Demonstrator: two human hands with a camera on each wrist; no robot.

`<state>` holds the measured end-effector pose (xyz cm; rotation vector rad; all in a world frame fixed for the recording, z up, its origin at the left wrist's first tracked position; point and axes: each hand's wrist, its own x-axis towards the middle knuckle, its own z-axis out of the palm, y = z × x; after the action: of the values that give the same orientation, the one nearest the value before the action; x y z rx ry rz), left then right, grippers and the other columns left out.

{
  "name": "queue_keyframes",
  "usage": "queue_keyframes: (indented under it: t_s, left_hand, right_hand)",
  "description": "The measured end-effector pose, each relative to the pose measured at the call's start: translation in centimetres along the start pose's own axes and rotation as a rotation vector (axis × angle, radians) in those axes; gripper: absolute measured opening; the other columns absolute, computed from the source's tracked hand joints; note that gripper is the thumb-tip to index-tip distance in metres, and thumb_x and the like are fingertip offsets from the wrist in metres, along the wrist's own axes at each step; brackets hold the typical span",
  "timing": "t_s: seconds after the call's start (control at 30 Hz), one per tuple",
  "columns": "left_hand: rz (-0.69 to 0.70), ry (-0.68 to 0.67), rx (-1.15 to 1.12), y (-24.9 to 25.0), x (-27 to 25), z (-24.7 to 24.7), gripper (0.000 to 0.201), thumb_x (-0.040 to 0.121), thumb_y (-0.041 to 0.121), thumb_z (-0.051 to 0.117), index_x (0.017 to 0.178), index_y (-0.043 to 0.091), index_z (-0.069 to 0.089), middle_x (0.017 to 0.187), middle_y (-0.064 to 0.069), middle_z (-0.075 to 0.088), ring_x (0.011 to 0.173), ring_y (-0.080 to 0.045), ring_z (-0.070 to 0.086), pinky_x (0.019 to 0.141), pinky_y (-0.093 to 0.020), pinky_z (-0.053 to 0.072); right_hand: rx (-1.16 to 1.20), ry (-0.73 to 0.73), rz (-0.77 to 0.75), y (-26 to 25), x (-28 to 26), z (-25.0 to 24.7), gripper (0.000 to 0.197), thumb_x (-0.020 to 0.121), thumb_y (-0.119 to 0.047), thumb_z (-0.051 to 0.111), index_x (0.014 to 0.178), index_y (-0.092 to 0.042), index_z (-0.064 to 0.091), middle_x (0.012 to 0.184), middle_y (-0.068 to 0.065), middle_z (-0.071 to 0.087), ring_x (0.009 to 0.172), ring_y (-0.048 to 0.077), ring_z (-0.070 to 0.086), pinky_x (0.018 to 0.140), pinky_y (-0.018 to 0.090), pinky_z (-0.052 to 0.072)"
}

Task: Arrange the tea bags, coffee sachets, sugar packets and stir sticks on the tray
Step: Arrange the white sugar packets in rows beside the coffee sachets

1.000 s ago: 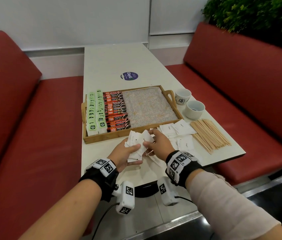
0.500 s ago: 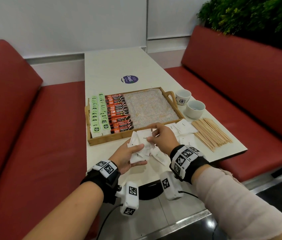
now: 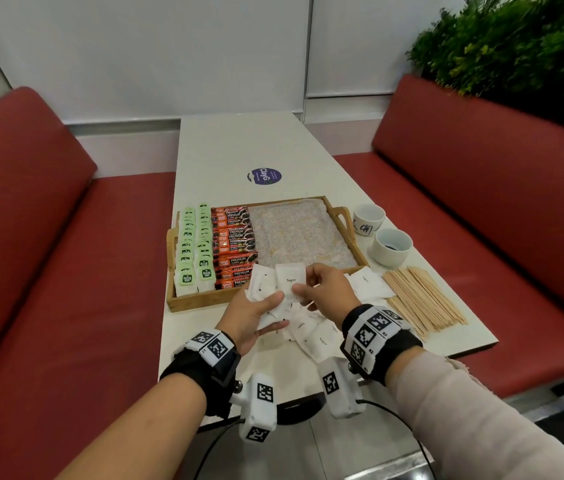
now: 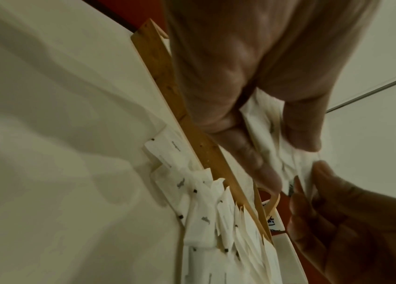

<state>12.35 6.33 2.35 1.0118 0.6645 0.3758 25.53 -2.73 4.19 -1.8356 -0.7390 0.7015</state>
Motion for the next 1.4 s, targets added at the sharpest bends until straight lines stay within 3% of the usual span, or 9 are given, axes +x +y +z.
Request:
queue_keyframes:
  t_s: [0.13, 0.27, 0.43, 0.57, 0.67, 0.83, 0.93, 1.13, 1.4]
  left_hand:
    - [0.032, 0.011, -0.046, 0.6, 1.3, 0.6, 0.043, 0.087, 0.012, 0.063, 0.129, 0.014, 0.052, 0.121, -0.014, 0.065, 0.108, -0.03, 0.064, 0.069, -0.037, 0.06]
    - [0.078, 0.007, -0.041, 0.9, 2.5, 1.6, 0.042, 0.087, 0.01, 0.062, 0.128, 0.014, 0.053, 0.119, -0.012, 0.066, 0.104, -0.028, 0.065, 0.07, -0.037, 0.06]
    - [0.118, 0.006, -0.013, 1.3, 3.8, 3.0, 0.038, 0.086, 0.009, 0.065, 0.123, 0.014, 0.057, 0.116, -0.011, 0.068, 0.101, -0.027, 0.067, 0.069, -0.036, 0.059]
    - [0.153, 0.046, -0.033, 1.5, 4.3, 3.8, 0.036, 0.087, 0.008, 0.064, 0.121, 0.013, 0.057, 0.112, -0.011, 0.069, 0.094, -0.024, 0.069, 0.067, -0.035, 0.06]
    - [0.157, 0.077, -0.044, 1.2, 4.2, 4.0, 0.038, 0.087, 0.009, 0.064, 0.123, 0.011, 0.055, 0.113, -0.011, 0.069, 0.094, -0.025, 0.069, 0.064, -0.034, 0.059]
    - [0.163, 0.106, -0.034, 1.5, 4.0, 3.5, 0.038, 0.089, 0.009, 0.062, 0.125, 0.013, 0.054, 0.115, -0.011, 0.068, 0.1, -0.028, 0.067, 0.065, -0.036, 0.059]
    - [0.179, 0.123, -0.032, 2.1, 4.4, 3.2, 0.038, 0.09, 0.009, 0.06, 0.127, 0.011, 0.053, 0.115, -0.014, 0.068, 0.099, -0.033, 0.067, 0.07, -0.043, 0.06]
    - [0.21, 0.219, -0.078, 3.3, 5.8, 2.0, 0.033, 0.09, 0.01, 0.061, 0.122, 0.015, 0.056, 0.111, -0.011, 0.068, 0.09, -0.025, 0.069, 0.06, -0.033, 0.06]
    - [0.269, 0.348, -0.086, 5.1, 9.9, -1.0, 0.028, 0.089, 0.005, 0.061, 0.114, 0.017, 0.058, 0.112, -0.014, 0.067, 0.096, -0.031, 0.067, 0.06, -0.036, 0.06]
  right_hand:
    - [0.03, 0.037, -0.054, -0.9, 1.3, -1.2, 0.027, 0.086, -0.009, 0.066, 0.073, -0.012, 0.043, 0.072, 0.009, 0.058, 0.06, 0.014, 0.059, 0.055, 0.026, 0.048]
    - [0.061, 0.02, -0.103, -1.3, 2.1, -2.2, 0.019, 0.086, -0.004, 0.066, 0.077, -0.012, 0.05, 0.074, 0.001, 0.057, 0.067, 0.015, 0.058, 0.057, 0.025, 0.052]
    - [0.169, -0.024, -0.085, -1.5, 3.0, -3.6, 0.017, 0.083, -0.001, 0.068, 0.077, -0.01, 0.055, 0.076, 0.006, 0.055, 0.076, 0.027, 0.065, 0.069, 0.042, 0.06]
    - [0.179, -0.086, -0.075, -1.6, 3.3, -4.8, 0.018, 0.087, 0.003, 0.062, 0.101, -0.006, 0.058, 0.083, 0.009, 0.052, 0.059, 0.015, 0.067, 0.05, 0.022, 0.054]
    - [0.186, -0.133, -0.073, -1.1, 3.7, -4.8, 0.025, 0.089, 0.008, 0.056, 0.108, -0.008, 0.056, 0.093, 0.018, 0.053, 0.058, 0.016, 0.068, 0.052, 0.022, 0.055]
    - [0.157, -0.102, -0.051, -1.4, 4.3, -4.2, 0.015, 0.088, 0.004, 0.06, 0.096, -0.007, 0.055, 0.076, 0.011, 0.059, 0.059, 0.02, 0.064, 0.061, 0.034, 0.057]
    - [0.137, -0.104, -0.058, -2.0, 5.0, -3.7, 0.008, 0.089, 0.001, 0.059, 0.094, -0.005, 0.055, 0.068, 0.004, 0.057, 0.05, 0.01, 0.058, 0.052, 0.025, 0.054]
    - [0.128, -0.117, -0.055, -2.7, 7.4, -2.6, 0.002, 0.092, -0.003, 0.057, 0.091, -0.003, 0.055, 0.065, 0.003, 0.055, 0.05, 0.013, 0.056, 0.052, 0.026, 0.051]
    - [-0.014, -0.07, -0.038, -4.0, 14.2, -1.4, 0.014, 0.093, -0.001, 0.051, 0.083, -0.01, 0.051, 0.07, 0.005, 0.056, 0.054, 0.015, 0.058, 0.052, 0.024, 0.051]
